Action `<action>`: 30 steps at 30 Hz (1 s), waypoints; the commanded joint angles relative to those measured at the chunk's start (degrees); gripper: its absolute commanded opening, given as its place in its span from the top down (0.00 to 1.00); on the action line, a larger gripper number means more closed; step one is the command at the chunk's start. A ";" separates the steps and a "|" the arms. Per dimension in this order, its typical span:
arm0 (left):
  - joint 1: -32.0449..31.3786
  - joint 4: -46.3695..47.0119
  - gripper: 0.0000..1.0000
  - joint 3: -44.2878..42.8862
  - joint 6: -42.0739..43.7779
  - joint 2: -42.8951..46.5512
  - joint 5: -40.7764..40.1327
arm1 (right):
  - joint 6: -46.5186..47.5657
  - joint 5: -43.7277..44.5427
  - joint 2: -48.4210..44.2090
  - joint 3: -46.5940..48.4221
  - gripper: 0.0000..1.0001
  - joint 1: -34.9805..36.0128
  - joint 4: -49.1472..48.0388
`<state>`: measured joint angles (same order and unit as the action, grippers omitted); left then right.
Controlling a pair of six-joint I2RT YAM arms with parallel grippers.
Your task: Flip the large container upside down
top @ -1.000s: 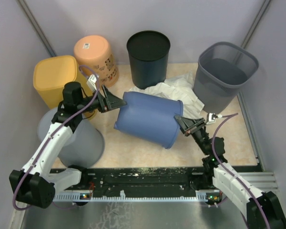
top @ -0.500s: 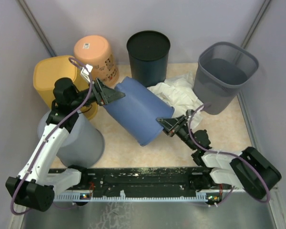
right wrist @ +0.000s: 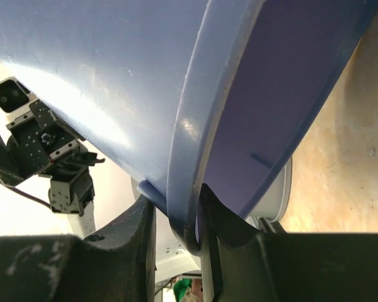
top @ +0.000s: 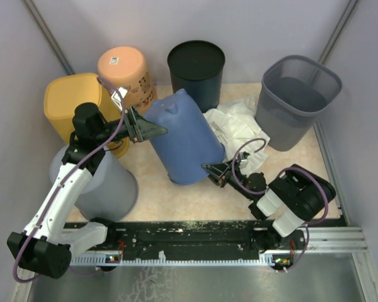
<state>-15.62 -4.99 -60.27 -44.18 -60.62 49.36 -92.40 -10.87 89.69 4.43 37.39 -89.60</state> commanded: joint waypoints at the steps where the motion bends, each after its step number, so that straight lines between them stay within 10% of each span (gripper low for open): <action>1: 0.06 -0.22 0.08 -1.81 0.31 0.27 1.06 | 0.76 -1.66 6.44 -3.30 0.77 1.20 -9.26; 30: -0.01 -15.40 0.06 -13.43 11.93 2.46 -3.63 | 3.21 2.22 3.45 -3.48 0.52 0.67 -0.87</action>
<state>-15.64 -13.93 -67.96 -39.03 -59.48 48.38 -91.53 -9.10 97.10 0.36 38.33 -89.12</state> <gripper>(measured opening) 0.934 0.473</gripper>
